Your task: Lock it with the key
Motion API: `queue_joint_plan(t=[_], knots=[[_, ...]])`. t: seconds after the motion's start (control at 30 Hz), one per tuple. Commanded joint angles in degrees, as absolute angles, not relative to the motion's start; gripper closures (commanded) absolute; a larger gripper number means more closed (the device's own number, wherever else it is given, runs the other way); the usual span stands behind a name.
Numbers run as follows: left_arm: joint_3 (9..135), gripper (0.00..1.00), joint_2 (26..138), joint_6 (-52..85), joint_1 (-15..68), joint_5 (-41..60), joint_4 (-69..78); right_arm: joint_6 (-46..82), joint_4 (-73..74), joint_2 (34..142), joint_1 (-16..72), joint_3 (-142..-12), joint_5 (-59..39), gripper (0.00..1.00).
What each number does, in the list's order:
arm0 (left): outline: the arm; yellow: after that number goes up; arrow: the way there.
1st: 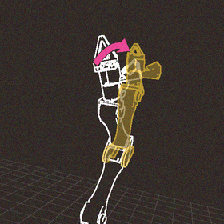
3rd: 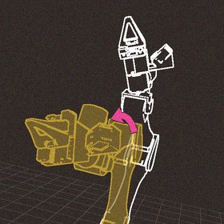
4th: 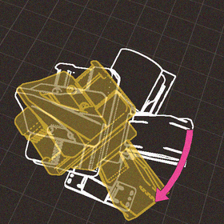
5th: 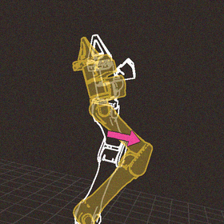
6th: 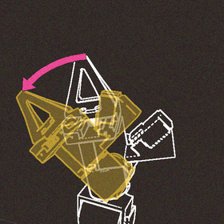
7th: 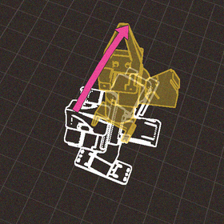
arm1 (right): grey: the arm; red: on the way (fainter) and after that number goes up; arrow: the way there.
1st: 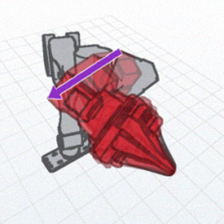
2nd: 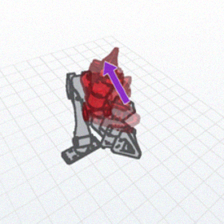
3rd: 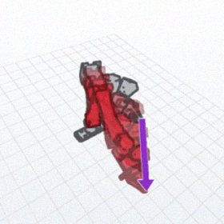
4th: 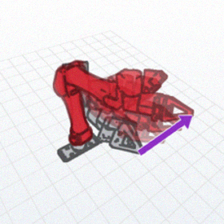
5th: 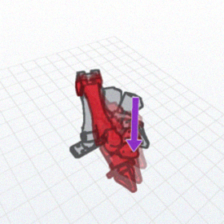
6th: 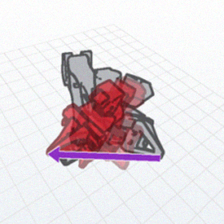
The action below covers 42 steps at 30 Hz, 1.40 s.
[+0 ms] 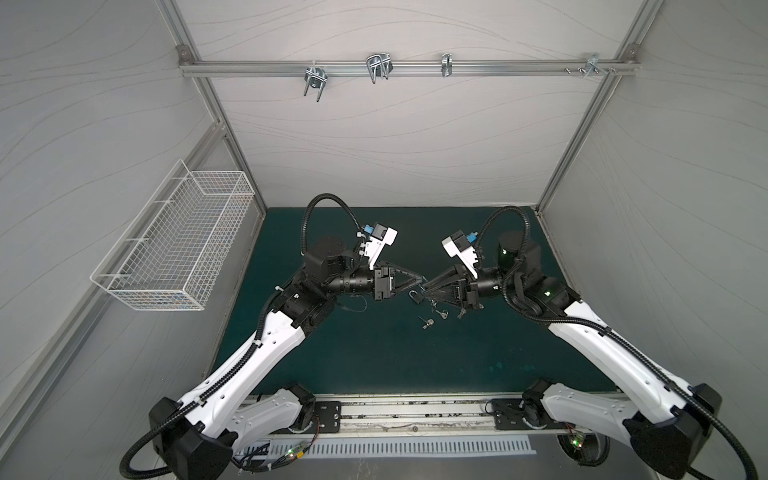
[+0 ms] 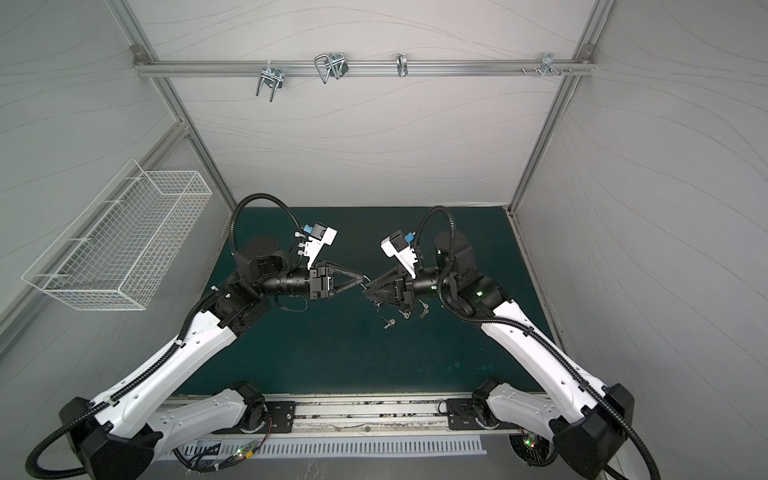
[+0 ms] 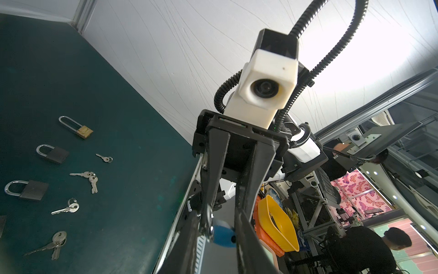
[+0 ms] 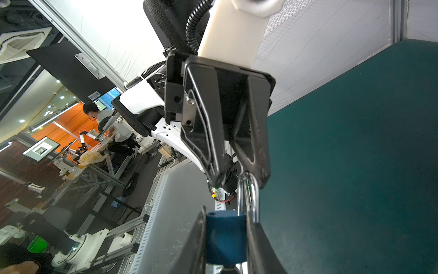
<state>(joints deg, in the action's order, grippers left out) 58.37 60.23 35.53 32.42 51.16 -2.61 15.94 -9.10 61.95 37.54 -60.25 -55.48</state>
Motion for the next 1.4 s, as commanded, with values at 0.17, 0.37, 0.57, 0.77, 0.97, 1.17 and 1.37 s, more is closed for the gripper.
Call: queue_joint_plan(t=[0.17, 0.37, 0.57, 0.77, 0.97, 1.17, 1.37], knots=[[59.95, 0.79, 61.49, 34.40, 32.74, 51.12, -1.95, 14.60, -8.70, 61.85, 37.83, -60.27, -56.88, 1.00], [59.94, 0.87, 62.39, 34.62, 32.73, 51.07, -1.54, 14.65, -8.31, 62.27, 37.87, -60.29, -56.87, 1.00], [59.96, 1.00, 62.08, 34.28, 32.77, 50.49, -2.38, 14.41, -8.34, 61.99, 37.84, -60.08, -54.50, 1.00], [59.86, 1.00, 61.18, 34.30, 32.77, 48.62, -2.96, 14.20, -7.58, 60.33, 37.75, -58.79, -49.15, 0.95], [60.44, 1.00, 61.11, 35.95, 32.67, 42.78, -3.84, 14.62, -3.95, 57.57, 37.57, -56.33, -40.04, 0.55], [60.62, 1.00, 60.84, 39.14, 32.61, 37.33, -4.40, 12.01, -1.31, 54.23, 37.77, -52.47, -31.74, 0.46], [60.46, 1.00, 59.77, 42.35, 32.63, 31.33, -6.45, 6.25, -0.25, 51.49, 40.57, -50.00, -25.71, 0.35]])
